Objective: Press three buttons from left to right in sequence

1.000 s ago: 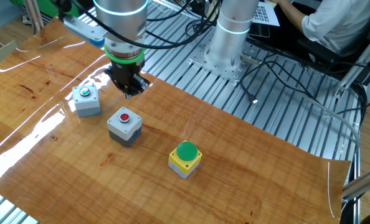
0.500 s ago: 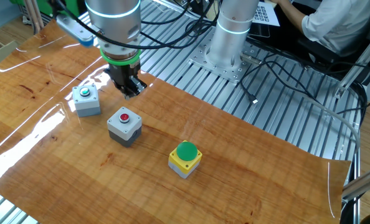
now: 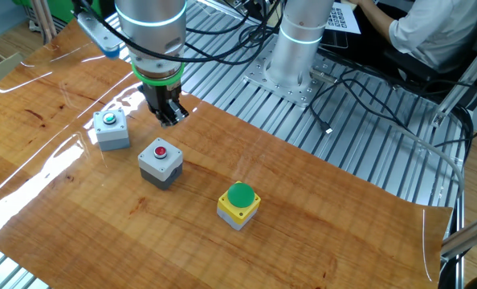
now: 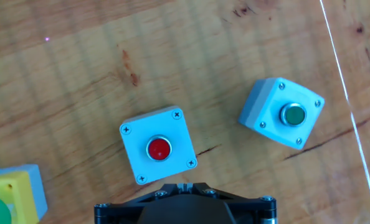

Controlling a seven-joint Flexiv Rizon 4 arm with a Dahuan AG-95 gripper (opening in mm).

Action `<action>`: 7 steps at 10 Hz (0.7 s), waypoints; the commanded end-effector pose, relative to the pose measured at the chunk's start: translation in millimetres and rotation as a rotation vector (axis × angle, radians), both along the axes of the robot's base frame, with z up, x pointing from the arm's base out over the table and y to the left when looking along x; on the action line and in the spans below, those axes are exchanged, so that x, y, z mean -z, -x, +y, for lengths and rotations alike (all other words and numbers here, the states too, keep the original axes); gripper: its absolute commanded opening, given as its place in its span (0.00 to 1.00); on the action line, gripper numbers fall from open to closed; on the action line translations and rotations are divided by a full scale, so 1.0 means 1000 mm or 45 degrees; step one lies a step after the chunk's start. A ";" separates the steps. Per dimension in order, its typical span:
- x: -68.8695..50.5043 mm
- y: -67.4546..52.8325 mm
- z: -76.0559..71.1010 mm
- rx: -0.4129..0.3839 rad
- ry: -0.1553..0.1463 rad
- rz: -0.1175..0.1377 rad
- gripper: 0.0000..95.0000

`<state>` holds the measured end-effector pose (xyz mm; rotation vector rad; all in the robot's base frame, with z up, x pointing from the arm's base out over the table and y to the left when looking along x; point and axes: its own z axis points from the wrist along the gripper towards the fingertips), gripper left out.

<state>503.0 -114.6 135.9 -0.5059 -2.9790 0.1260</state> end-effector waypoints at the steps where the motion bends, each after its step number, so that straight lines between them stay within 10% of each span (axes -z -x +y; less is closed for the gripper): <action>1: 0.000 0.001 0.000 0.021 0.010 -0.007 0.00; 7: 0.000 0.001 0.000 -0.239 -0.019 -0.007 0.00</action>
